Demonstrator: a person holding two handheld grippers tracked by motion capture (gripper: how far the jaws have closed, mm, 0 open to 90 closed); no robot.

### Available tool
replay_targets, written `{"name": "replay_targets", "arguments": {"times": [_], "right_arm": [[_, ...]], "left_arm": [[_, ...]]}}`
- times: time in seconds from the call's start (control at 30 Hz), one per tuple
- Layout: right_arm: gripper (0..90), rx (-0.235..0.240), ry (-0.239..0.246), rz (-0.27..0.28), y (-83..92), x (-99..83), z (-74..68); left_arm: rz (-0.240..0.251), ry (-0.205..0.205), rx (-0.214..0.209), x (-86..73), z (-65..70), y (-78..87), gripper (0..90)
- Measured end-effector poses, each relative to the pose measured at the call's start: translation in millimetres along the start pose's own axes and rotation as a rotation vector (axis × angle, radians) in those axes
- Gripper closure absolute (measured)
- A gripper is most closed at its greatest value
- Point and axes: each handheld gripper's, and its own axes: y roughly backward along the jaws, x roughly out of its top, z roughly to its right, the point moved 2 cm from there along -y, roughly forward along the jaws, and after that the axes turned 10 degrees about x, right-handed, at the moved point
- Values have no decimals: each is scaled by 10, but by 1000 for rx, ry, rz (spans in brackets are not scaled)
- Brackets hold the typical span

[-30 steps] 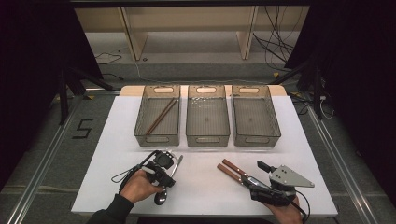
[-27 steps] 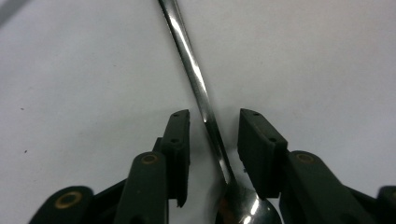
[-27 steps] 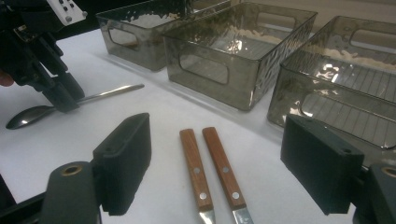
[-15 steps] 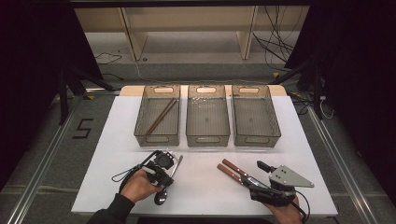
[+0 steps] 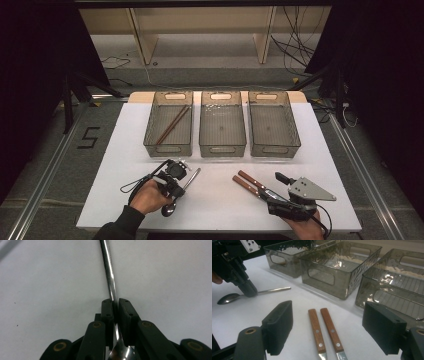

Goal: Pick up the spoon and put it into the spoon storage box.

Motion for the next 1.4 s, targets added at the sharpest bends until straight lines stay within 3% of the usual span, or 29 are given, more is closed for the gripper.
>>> {"name": "replay_targets", "arguments": {"times": [1.0, 1.4], "right_arm": [[253, -6, 0, 1, 6, -1, 1], [253, -7, 1, 1, 4, -2, 1]], "left_arm": [[13, -29, -32, -7, -16, 22, 858], [24, -15, -83, -6, -9, 47, 891]]}}
